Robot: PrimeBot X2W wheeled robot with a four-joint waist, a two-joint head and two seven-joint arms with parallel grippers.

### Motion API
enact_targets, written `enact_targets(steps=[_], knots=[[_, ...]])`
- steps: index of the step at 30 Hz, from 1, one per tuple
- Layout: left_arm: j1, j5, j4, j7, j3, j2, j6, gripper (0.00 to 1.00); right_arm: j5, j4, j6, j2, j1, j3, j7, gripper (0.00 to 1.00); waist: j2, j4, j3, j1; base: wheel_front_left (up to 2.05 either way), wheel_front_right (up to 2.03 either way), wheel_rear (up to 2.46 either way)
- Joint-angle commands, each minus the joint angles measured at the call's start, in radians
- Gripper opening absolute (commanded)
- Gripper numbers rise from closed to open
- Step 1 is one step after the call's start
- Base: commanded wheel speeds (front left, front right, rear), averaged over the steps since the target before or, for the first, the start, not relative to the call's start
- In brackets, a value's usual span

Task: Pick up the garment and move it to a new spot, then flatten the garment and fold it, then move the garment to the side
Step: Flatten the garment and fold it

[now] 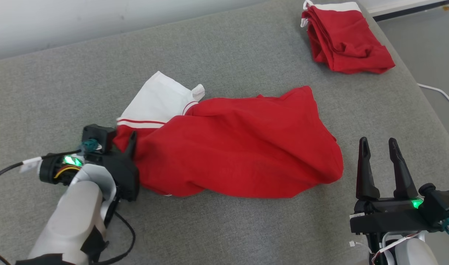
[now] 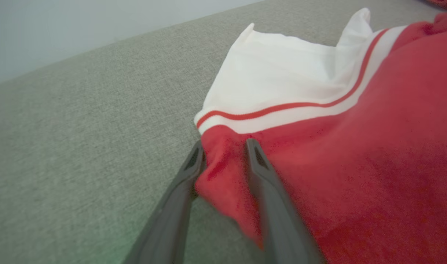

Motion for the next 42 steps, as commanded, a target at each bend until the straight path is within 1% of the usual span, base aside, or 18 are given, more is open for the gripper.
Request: enact_targets(steps=[1,3,8,12,16,21,23,24,25,29,32,35,38,42], knots=[[0.003,-0.007,0.016,-0.002,-0.011,-0.004,0.001,0.00,0.001,0.000,-0.003,0.001,-0.003,0.000,-0.004,1.00,-0.0001,0.006,-0.006,-0.0001,0.00,0.00,0.00],[-0.010,-0.018,0.021,-0.040,-0.016,-0.001,0.001,0.00,0.001,-0.001,-0.003,-0.003,0.001,-0.003,-0.004,1.00,-0.0001,0.016,-0.016,-0.0001,0.00,0.00,0.00],[-0.017,-0.036,0.007,-0.152,-0.005,-0.018,0.007,0.00,0.000,0.001,-0.003,-0.009,0.023,-0.009,-0.004,1.00,-0.0001,0.062,-0.059,-0.0001,0.00,0.00,0.00],[0.017,-0.037,-0.045,-0.191,0.008,-0.020,0.027,0.00,-0.001,0.004,-0.003,-0.009,0.043,-0.011,-0.004,1.00,-0.0001,0.115,-0.097,-0.0001,0.00,0.00,0.00],[0.073,-0.044,-0.147,-0.204,0.026,-0.013,0.052,0.00,-0.003,0.006,-0.003,-0.007,0.062,-0.010,-0.004,1.00,-0.0001,0.173,-0.131,-0.0001,0.00,0.00,0.00],[0.193,-0.040,-0.321,-0.206,0.042,0.027,0.092,0.00,-0.004,0.008,-0.003,-0.003,0.078,-0.004,-0.004,1.00,-0.0001,0.233,-0.160,-0.0001,0.00,0.00,0.00],[0.251,-0.040,-0.412,-0.190,0.046,0.045,0.113,0.00,-0.002,0.010,-0.003,-0.002,0.085,-0.008,-0.004,1.00,-0.0001,0.253,-0.169,-0.0001,0.00,0.00,0.00],[0.251,-0.040,-0.412,-0.190,0.046,0.045,0.113,0.00,-0.002,0.010,-0.003,-0.002,0.085,-0.008,-0.004,1.00,-0.0001,0.253,-0.169,-0.0001,0.00,0.00,0.00],[0.280,-0.040,-0.460,-0.174,0.048,0.056,0.124,0.00,0.001,0.010,-0.003,-0.002,0.090,-0.009,-0.004,1.00,-0.0001,0.263,-0.172,-0.0001,0.00,0.00,0.00],[0.385,-0.037,-0.692,-0.094,0.062,0.113,0.170,0.00,0.005,0.012,-0.003,-0.001,0.099,-0.015,-0.003,1.00,-0.0001,0.293,-0.178,-0.0001,0.00,0.00,0.00],[0.439,-0.026,-0.871,-0.021,0.070,0.157,0.203,0.00,0.005,0.012,-0.003,0.001,0.099,-0.016,-0.002,1.00,-0.0001,0.303,-0.175,-0.0001,0.00,0.00,0.00],[0.463,-0.039,-1.019,0.036,0.081,0.175,0.219,0.00,0.006,0.013,-0.003,0.003,0.085,-0.010,-0.002,1.00,-0.0001,0.299,-0.167,-0.0001,0.00,0.00,0.00],[0.471,-0.034,-1.089,0.080,0.090,0.204,0.230,0.00,0.010,0.013,-0.003,0.005,0.071,0.006,-0.002,1.00,-0.0001,0.278,-0.153,-0.0001,0.00,0.00,0.00],[0.460,-0.044,-1.117,0.095,0.093,0.201,0.236,0.00,0.012,0.019,-0.003,0.007,0.056,0.005,-0.002,1.00,-0.0001,0.237,-0.133,-0.0001,0.00,0.00,0.00]])
